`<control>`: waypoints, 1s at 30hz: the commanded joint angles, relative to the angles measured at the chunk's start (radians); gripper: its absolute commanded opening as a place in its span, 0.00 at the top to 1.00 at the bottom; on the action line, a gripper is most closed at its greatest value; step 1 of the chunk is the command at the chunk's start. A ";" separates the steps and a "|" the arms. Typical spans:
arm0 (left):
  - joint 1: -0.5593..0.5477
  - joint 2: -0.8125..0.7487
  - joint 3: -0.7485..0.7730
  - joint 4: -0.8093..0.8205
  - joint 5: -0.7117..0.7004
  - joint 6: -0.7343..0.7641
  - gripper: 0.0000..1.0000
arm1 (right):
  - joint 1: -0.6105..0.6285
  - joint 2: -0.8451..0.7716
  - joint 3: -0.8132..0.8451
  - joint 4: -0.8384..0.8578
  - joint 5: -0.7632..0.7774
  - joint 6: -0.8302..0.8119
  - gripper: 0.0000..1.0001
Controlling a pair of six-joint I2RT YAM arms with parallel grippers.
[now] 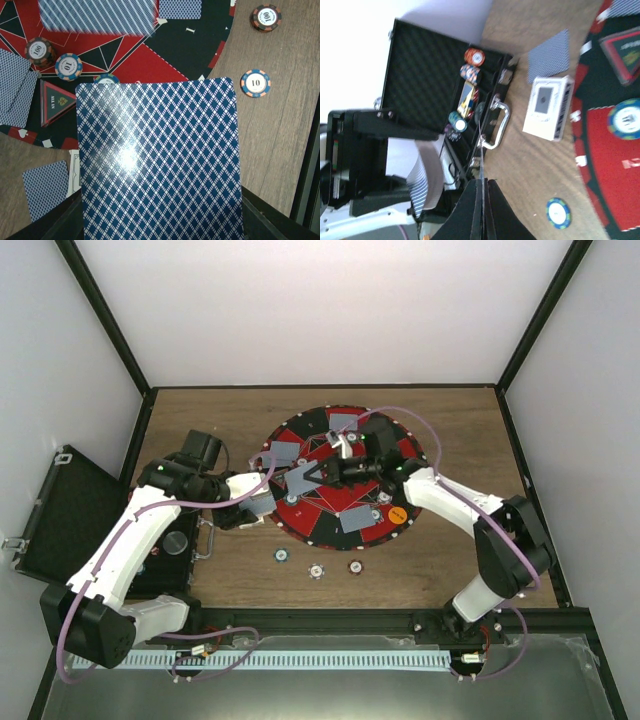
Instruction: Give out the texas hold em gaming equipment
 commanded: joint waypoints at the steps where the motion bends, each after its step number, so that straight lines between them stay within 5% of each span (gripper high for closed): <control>1: -0.005 -0.004 0.004 0.016 0.023 0.010 0.96 | -0.107 -0.008 0.032 -0.043 -0.037 -0.053 0.99; 14: -0.005 -0.002 0.012 0.004 0.030 0.002 0.96 | -0.394 0.524 0.609 -0.256 0.052 -0.234 0.99; 20: -0.005 0.001 0.020 -0.004 0.019 -0.002 0.96 | -0.426 0.787 0.857 -0.305 0.092 -0.219 0.98; 30: -0.005 0.019 0.038 -0.018 0.007 0.007 0.96 | -0.432 0.941 1.060 -0.319 0.134 -0.196 0.93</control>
